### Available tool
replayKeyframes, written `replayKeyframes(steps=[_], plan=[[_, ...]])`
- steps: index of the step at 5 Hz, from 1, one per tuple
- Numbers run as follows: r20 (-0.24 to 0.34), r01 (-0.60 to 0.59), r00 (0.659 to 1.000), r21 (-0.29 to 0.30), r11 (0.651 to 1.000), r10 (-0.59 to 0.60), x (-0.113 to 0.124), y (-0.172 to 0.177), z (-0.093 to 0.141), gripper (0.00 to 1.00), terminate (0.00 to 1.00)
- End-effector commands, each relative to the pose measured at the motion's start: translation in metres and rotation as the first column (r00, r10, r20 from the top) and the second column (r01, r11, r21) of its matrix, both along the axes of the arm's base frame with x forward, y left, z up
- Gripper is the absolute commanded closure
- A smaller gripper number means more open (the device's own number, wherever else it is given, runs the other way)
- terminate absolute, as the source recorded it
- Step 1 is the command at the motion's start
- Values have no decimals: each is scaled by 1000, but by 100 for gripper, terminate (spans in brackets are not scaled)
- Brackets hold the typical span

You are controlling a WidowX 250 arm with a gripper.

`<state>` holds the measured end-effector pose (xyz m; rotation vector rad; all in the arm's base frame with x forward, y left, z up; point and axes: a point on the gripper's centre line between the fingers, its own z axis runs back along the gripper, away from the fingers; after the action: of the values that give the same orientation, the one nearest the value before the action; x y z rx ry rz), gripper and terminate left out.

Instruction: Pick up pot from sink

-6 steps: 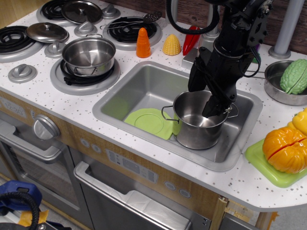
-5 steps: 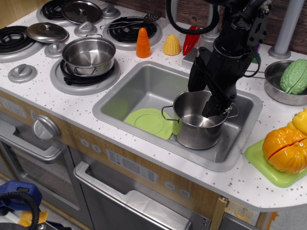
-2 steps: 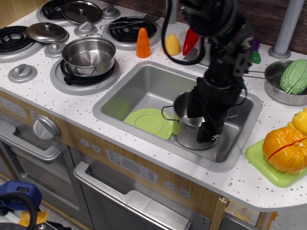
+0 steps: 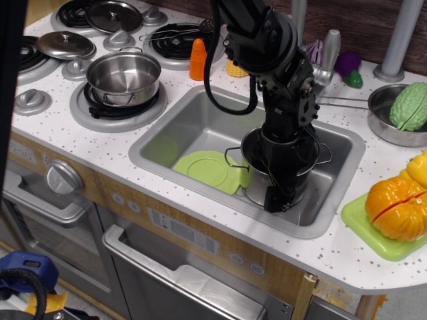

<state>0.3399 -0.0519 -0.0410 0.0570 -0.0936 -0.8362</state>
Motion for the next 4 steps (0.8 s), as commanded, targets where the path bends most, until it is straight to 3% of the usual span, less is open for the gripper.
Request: replayKeyframes(steps=[1, 2, 4], plan=[[37, -12, 999, -9, 1000, 12, 4, 3, 6, 100, 0], [32, -30, 999, 0, 1000, 30, 4, 2, 10, 100, 0], [27, -77, 997, 104, 992, 74, 3, 4, 56, 100, 0]])
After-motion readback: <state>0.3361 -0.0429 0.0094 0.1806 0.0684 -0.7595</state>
